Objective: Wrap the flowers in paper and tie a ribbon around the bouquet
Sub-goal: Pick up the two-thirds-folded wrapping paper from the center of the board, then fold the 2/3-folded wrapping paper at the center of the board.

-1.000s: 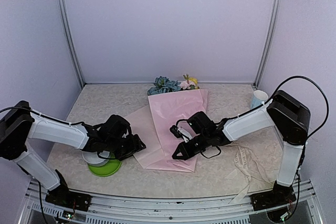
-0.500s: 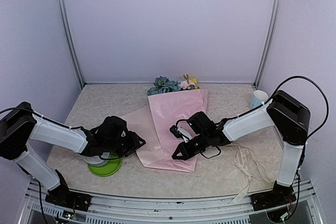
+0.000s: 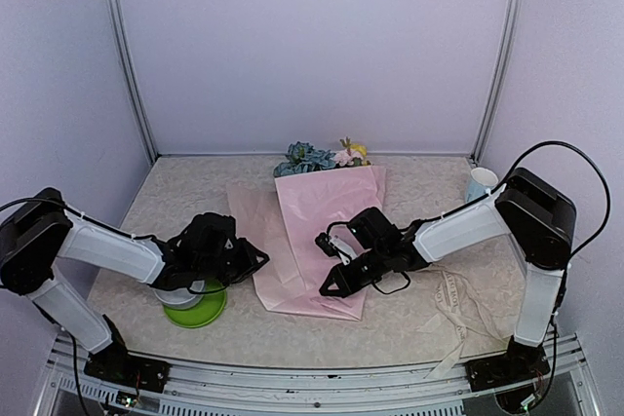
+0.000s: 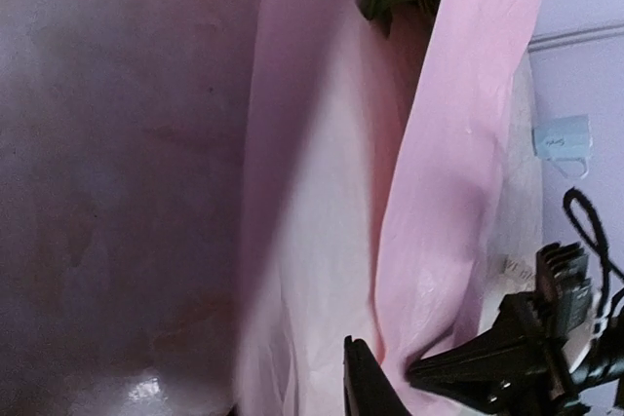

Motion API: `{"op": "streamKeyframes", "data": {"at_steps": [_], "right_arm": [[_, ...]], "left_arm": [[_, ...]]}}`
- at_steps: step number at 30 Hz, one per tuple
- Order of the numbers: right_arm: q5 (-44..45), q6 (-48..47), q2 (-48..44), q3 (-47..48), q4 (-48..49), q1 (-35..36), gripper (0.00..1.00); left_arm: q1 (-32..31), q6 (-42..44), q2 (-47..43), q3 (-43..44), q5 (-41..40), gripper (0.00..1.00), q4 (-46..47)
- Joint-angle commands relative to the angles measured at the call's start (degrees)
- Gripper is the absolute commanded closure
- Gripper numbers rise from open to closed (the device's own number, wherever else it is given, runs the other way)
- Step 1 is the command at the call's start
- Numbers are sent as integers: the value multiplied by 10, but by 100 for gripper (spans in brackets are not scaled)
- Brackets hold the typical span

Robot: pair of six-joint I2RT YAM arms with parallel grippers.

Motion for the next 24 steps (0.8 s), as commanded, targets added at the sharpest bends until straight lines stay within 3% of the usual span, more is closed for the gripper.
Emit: {"op": "streamKeyframes", "data": {"at_steps": [1,3,9,15,24], "right_arm": [[3,3,20,-18,-46,13,100],[-1,7,25,-19,-44,13,100],[-4,29,37,-21,-42,13,100],[-14,39,43,-28,-19,13,100],[-21,58,19,-48,34,15,100]], "left_arm": [[-8,-1,0,-3,-22,89,-31],[-2,5,4,2,-24,100,-47],[-29,94,5,88,-27,100,-86],[-54,168,64,204,15,100,-120],[-37,192,195,339,91,100,-142]]}}
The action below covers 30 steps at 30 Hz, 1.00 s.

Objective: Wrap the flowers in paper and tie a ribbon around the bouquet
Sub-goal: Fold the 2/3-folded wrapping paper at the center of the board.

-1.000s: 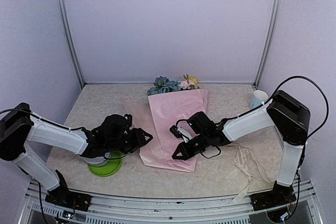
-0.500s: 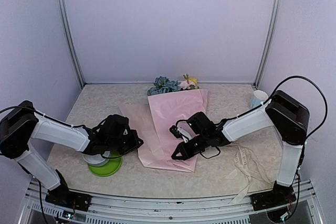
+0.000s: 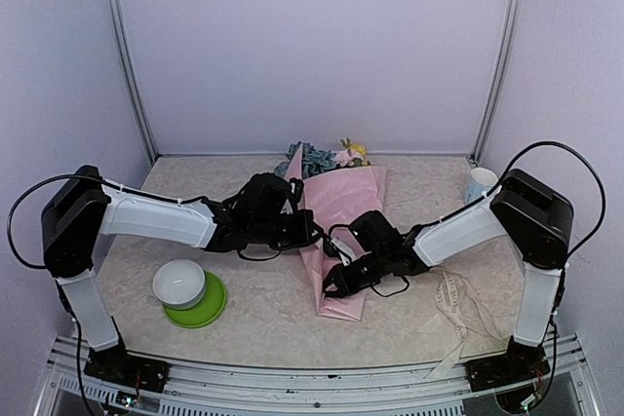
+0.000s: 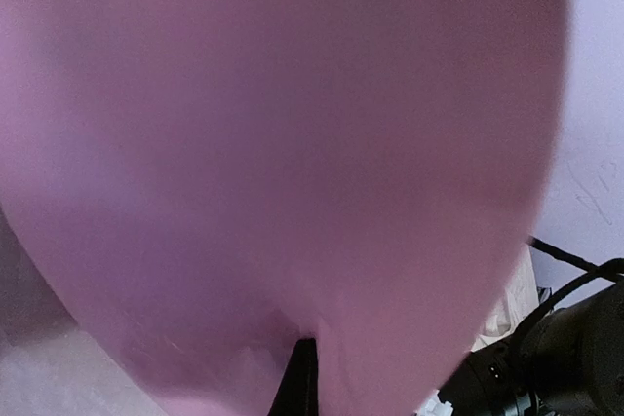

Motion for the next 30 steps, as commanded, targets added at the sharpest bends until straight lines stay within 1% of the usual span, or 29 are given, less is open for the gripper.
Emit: {"op": "streamKeyframes", "data": {"at_steps": [1,4,6,8,15,17,19,22,24,25,26,28,29,30], "right_arm": [[-2,15,2,-34,-12,15,100],[-5,29,-20,-49,24,15,100],[-5,41,-35,-59,48,15,100],[-2,48,-50,-64,67,16,100],[39,80,-125,-90,79,18,100],[50,78,-148,-87,61,18,100],[75,63,-174,-71,4,9,100],[126,51,-212,-54,-102,-40,100],[143,45,-222,-62,-144,-83,97],[145,42,-222,-67,-157,-103,93],[139,37,-218,-70,-168,-125,86],[130,17,-208,-76,-163,-141,79],[122,5,-196,-77,-148,-143,78],[104,-6,-182,-75,-134,-144,80]], "left_arm": [[24,10,59,45,57,100,-19],[45,-14,83,44,86,100,-7],[50,-15,95,51,102,100,-4],[52,-7,114,72,119,100,-20],[69,5,135,92,138,100,-43],[71,12,142,102,147,100,-52],[71,18,143,108,144,100,-58],[71,21,146,110,145,100,-59],[70,24,146,112,142,100,-61],[70,25,146,113,141,100,-62],[69,26,146,115,138,100,-64],[65,33,147,123,128,100,-74],[61,39,148,130,119,100,-84],[56,47,149,141,109,100,-96]]}}
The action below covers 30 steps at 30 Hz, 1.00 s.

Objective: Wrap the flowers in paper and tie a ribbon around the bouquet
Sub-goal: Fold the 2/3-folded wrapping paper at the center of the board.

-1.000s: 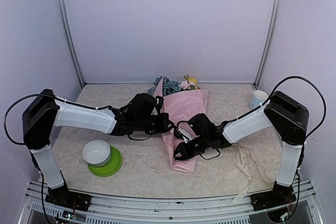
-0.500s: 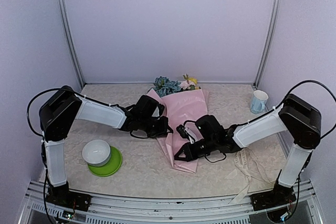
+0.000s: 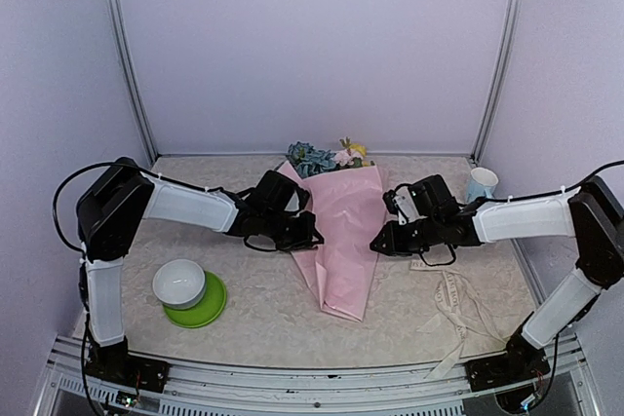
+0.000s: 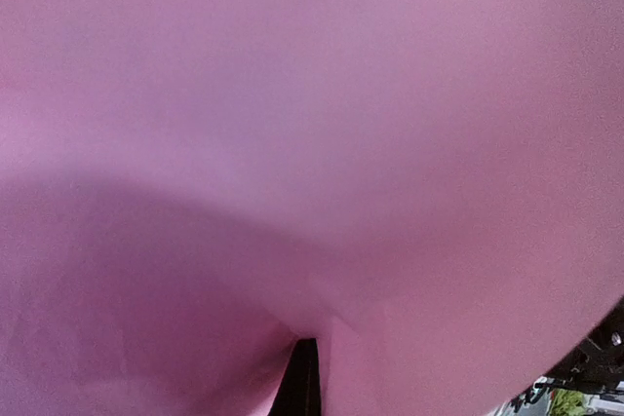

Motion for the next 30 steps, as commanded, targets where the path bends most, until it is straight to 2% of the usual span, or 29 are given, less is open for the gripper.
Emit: {"op": "streamKeyframes", "data": {"at_steps": [1,4,8,17,22,27,30], "right_arm": [[-39,-51,46,-8,-9,-8,85],[-109,-40,90,-17,61,-7,92],[-100,-27,125,-11,73,-6,98],[-138,1,182,1,122,7,100],[-128,-5,182,18,108,9,100],[-115,-35,176,43,72,9,100],[-133,-56,180,76,59,9,99]], "left_arm": [[-16,44,16,49,-37,100,-44],[-32,66,23,85,-50,100,-74],[-48,82,30,130,-56,100,-104],[-66,90,77,233,-4,100,-142],[-71,93,51,201,-19,100,-152],[-43,88,-15,112,-75,100,-135],[-34,92,-13,104,-66,100,-133]]}}
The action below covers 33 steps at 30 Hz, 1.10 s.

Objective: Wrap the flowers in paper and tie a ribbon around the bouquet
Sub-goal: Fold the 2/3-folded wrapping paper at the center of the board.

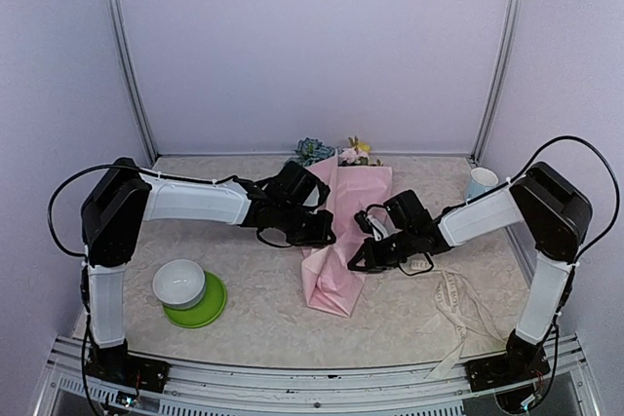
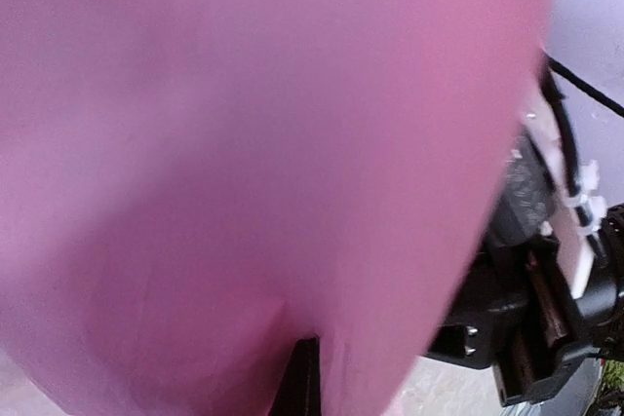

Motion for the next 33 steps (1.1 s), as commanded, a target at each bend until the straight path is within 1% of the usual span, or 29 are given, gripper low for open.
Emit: {"op": "streamKeyframes", "data": {"at_steps": [1,3,5,7,11,14,17,21,25,28,33], "right_arm": [[-17,-33,16,53,-25,5,99],[-27,-27,29,66,-17,5,99],[-21,-21,45,78,-14,5,99],[-13,-14,68,88,-9,5,100],[-31,6,118,114,-3,5,100],[-34,11,120,117,-1,2,100],[-32,5,116,124,-18,2,100],[-73,30,84,95,31,2,100],[-92,71,16,59,92,1,100],[-61,76,-32,57,73,0,100],[14,85,-103,46,5,-8,100]], "left_arm": [[14,13,-20,-7,-9,100,10],[2,22,-8,17,-4,100,8],[-7,28,7,51,4,100,-2],[-10,25,17,65,15,100,0],[-10,17,19,70,25,100,5],[-10,10,20,65,36,100,18],[0,-10,42,60,64,100,30],[12,-35,67,48,101,100,51],[18,-42,67,36,112,100,67],[24,-43,69,36,116,100,68],[24,-36,74,44,120,100,62]]}}
